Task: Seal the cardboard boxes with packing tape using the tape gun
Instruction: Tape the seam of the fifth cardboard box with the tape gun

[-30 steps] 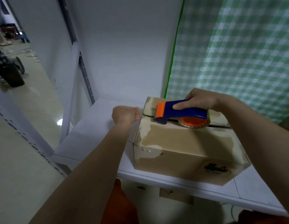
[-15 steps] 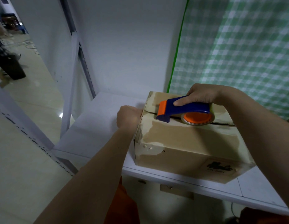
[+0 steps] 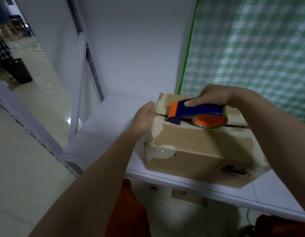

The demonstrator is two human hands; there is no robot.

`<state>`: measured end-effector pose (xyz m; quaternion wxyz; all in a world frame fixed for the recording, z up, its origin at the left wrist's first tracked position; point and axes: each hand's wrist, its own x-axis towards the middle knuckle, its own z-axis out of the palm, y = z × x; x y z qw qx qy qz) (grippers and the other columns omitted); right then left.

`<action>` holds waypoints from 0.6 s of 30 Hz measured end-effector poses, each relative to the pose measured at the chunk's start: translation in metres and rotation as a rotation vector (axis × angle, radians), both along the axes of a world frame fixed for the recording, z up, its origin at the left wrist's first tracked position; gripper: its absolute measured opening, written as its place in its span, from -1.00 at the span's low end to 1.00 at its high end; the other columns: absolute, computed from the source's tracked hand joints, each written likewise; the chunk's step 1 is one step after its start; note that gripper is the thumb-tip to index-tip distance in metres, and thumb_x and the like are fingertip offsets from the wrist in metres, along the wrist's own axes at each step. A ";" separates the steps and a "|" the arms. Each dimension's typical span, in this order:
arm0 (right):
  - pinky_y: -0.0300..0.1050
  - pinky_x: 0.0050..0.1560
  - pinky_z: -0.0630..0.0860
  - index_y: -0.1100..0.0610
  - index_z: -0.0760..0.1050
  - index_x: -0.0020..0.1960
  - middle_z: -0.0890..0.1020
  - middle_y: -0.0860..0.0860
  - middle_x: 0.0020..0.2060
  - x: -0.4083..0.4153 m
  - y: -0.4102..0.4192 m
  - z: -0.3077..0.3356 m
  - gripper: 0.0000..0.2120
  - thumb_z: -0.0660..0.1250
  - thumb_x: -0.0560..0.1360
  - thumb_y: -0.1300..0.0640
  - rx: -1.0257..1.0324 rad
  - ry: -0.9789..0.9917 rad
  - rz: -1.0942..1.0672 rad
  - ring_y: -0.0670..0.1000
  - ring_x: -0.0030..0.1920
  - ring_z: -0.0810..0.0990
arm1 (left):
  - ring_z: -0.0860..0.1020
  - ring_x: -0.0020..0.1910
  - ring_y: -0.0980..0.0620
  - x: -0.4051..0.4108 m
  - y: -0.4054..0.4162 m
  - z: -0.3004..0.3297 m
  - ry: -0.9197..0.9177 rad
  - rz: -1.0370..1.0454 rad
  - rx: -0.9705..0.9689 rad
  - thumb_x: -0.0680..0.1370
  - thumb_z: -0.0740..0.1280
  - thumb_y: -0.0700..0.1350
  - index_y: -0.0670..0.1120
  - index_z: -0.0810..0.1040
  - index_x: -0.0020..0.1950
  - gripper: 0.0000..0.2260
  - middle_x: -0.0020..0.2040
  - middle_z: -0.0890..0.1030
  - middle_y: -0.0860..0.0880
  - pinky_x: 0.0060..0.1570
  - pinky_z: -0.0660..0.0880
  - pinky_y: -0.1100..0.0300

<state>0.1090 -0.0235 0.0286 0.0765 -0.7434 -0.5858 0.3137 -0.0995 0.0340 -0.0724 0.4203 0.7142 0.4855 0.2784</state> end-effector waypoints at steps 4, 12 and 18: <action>-0.20 -0.33 0.43 0.19 0.55 -0.25 0.59 0.02 -0.45 0.001 -0.002 0.001 -0.44 0.33 0.24 -0.35 0.017 0.002 0.002 -0.02 -0.45 0.54 | -0.12 0.55 0.03 0.005 -0.007 0.010 0.539 -0.431 0.174 0.52 0.11 0.36 -0.04 -0.03 0.58 -0.22 0.59 -0.03 -0.02 0.49 -0.12 -0.02; -0.19 -0.33 0.44 0.20 0.55 -0.22 0.61 0.04 -0.41 0.001 -0.006 0.004 -0.52 0.38 0.37 -0.26 0.005 -0.026 0.011 -0.01 -0.40 0.55 | -0.30 0.52 0.05 0.004 -0.017 0.005 0.835 -0.403 0.294 0.31 0.10 0.56 -0.12 -0.26 0.56 0.12 0.56 -0.28 -0.05 0.50 -0.22 -0.08; -0.15 -0.28 0.42 0.24 0.59 -0.22 0.60 0.05 -0.47 0.042 -0.032 0.021 -0.36 0.38 0.16 -0.37 -0.073 -0.173 -0.045 0.03 -0.42 0.53 | -0.29 0.52 0.05 0.004 -0.016 0.007 0.880 -0.407 0.270 0.30 0.10 0.57 -0.12 -0.24 0.56 0.12 0.56 -0.29 -0.04 0.49 -0.24 -0.06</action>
